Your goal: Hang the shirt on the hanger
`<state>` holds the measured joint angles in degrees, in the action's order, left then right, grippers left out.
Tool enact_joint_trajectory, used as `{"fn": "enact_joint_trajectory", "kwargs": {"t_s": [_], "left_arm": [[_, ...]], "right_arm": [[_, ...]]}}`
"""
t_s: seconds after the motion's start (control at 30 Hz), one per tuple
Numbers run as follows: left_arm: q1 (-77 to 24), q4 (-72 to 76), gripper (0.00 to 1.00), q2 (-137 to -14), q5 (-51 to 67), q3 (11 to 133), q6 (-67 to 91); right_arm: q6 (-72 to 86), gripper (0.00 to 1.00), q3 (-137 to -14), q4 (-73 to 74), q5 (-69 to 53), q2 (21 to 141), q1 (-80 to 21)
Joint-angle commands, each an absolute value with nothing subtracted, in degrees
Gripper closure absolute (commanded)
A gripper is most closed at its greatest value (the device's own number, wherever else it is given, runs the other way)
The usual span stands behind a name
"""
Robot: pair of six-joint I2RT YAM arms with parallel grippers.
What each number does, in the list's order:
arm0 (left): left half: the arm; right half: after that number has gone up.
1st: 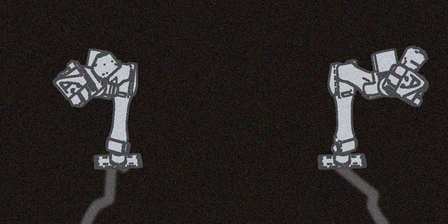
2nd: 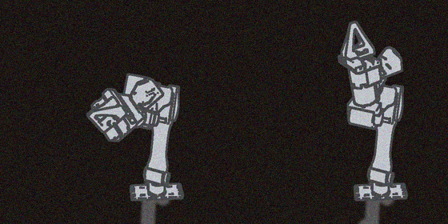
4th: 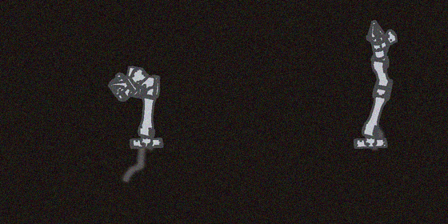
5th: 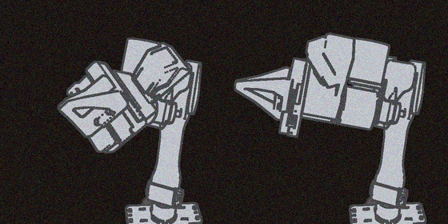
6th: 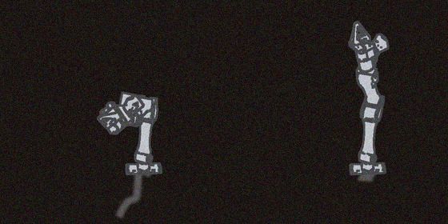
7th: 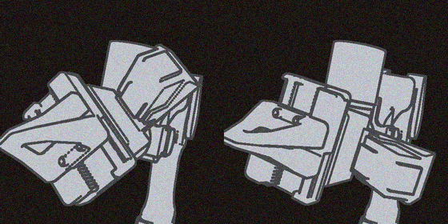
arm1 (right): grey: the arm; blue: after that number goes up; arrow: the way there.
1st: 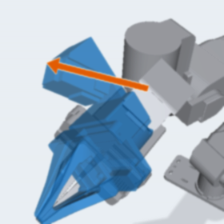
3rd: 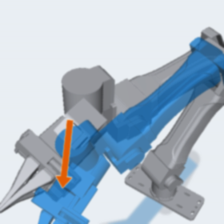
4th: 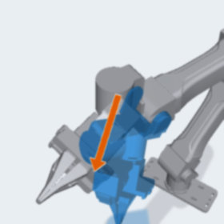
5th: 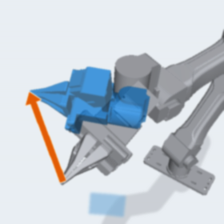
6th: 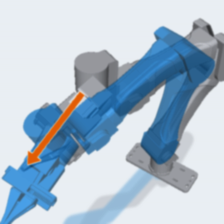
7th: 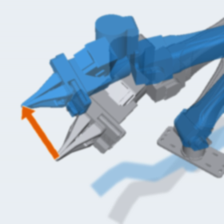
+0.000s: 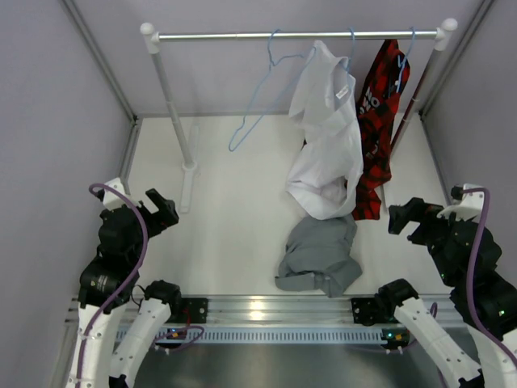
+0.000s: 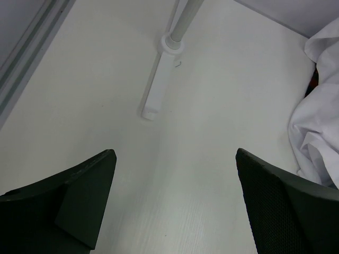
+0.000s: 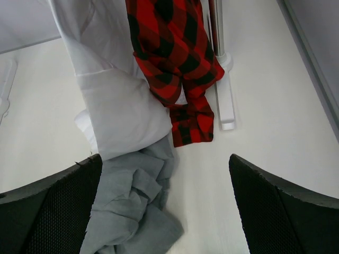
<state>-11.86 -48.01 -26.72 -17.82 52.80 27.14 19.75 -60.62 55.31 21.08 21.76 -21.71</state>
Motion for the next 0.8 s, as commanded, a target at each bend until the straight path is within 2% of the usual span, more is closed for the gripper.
{"fn": "enact_joint_trajectory", "kwargs": {"t_s": [0.0,0.6,0.7,0.77], "left_arm": [[-12.0,-45.0,0.02,-25.9,-18.9,52.4,27.7],[-12.0,-44.9,0.02,-25.8,-18.9,52.1,27.8],[-12.0,-44.9,0.02,-25.8,-18.9,52.0,27.8],[-12.0,-44.9,0.02,-25.8,-18.9,52.1,27.8]], "right_arm": [[20.0,0.0,-60.5,54.0,21.0,21.4,-21.4],[20.9,0.01,-58.9,53.5,16.5,20.3,-21.3],[21.6,0.01,-57.7,53.1,11.7,21.8,-21.3],[22.1,0.01,-55.2,52.1,3.0,23.2,-21.4]]}}
